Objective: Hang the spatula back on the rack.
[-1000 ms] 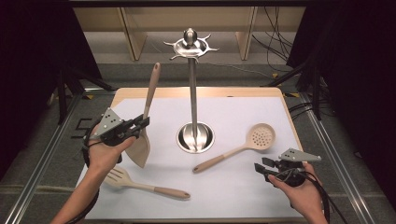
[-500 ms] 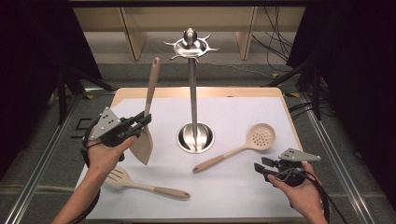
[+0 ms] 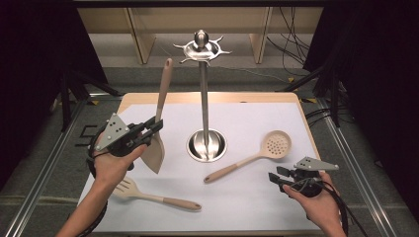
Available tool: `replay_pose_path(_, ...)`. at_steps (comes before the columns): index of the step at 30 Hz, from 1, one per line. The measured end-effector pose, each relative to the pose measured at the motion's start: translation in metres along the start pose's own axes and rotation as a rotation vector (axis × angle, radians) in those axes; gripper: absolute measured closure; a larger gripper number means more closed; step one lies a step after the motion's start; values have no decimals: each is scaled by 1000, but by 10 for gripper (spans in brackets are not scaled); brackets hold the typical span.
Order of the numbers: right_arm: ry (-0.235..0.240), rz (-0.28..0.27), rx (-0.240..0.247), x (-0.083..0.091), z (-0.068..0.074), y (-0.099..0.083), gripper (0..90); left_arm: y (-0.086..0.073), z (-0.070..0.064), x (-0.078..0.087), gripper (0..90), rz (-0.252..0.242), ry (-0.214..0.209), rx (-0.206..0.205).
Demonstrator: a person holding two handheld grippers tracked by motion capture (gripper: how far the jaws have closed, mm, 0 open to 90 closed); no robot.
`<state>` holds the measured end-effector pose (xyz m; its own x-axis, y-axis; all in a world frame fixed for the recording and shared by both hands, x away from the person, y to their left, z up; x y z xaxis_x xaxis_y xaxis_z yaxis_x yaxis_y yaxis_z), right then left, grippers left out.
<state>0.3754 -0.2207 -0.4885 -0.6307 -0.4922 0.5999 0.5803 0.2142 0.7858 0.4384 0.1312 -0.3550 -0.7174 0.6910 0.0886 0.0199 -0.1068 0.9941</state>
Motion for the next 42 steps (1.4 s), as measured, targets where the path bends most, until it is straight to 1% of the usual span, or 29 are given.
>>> replay_pose_path(1,0,-1,1,0,0,0,578,0,0,0,780,1,1,-1)
replay_pose_path(2,-8,-14,40,-1,-4,2,578,0,-1,0,780,3,-1,-4)
replay_pose_path(3,-12,-18,46,-1,-4,2,578,1,-2,-1,780,-3,-3,1)
replay_pose_path(4,-11,-18,45,-1,-4,2,578,2,-2,-1,780,-10,-2,6)
replay_pose_path(9,-11,-16,44,-1,-4,2,578,2,-3,-2,780,-6,0,2)
replay_pose_path(11,-10,-17,47,-1,-4,2,578,1,-3,-2,780,9,-5,-13)
replay_pose_path(13,-12,-22,56,-2,-5,2,578,1,-5,-4,780,7,-9,-9)
replay_pose_path(15,-11,-22,56,-2,-4,2,578,0,-5,-4,780,14,-8,-17)
replay_pose_path(16,-10,-26,56,-2,-4,3,578,0,-6,-6,780,8,-8,-11)
replay_pose_path(19,-9,-26,55,-2,-4,3,578,0,-5,-7,780,11,-5,-10)
replay_pose_path(21,-7,-12,51,-1,-4,2,578,0,-6,-9,780,12,-3,-8)
replay_pose_path(22,14,-21,33,-3,-1,2,579,0,-5,-9,780,16,-3,-13)
replay_pose_path(23,11,-6,-14,-2,2,0,578,0,-6,-10,780,13,0,-9)
replay_pose_path(24,11,-11,10,-2,1,1,578,-1,-5,-9,780,27,-2,-24)
replay_pose_path(25,13,-11,2,-2,2,1,578,1,-6,-11,780,13,2,-9)
replay_pose_path(27,5,3,9,-1,1,0,578,1,-5,-12,780,17,6,-11)
replay_pose_path(28,-3,-11,45,-2,-3,1,578,1,-5,-13,780,17,7,-10)
replay_pose_path(29,2,-6,18,-1,0,1,579,1,-5,-13,779,17,10,-10)
replay_pose_path(30,8,-21,21,-3,-1,2,578,1,-5,-14,779,18,13,-7)
replay_pose_path(31,-2,-2,23,-1,-2,1,578,1,-5,-15,780,20,13,-6)
replay_pose_path(36,2,2,17,-1,0,0,578,0,-4,-20,780,28,20,-1)
replay_pose_path(37,4,8,8,-1,1,0,578,0,-3,-21,779,30,23,4)
replay_pose_path(40,2,7,9,-1,0,0,578,1,-2,-25,780,27,25,13)
replay_pose_path(41,4,3,1,-1,1,0,578,0,-1,-26,779,27,24,17)
replay_pose_path(42,0,2,16,-1,-1,0,578,0,0,-26,779,28,31,20)
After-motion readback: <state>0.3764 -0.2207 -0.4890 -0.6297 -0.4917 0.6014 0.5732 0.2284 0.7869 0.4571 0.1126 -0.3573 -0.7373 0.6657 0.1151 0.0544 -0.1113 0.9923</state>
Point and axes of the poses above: each handheld gripper's, and its own axes: x roughly backward along the jaws, y roughly out of its top, z roughly to its left, the point moved 10 cm from there along -x, roughly forward along the jaws, and after that the axes turned 3 degrees about -y, right-handed, at the moved point
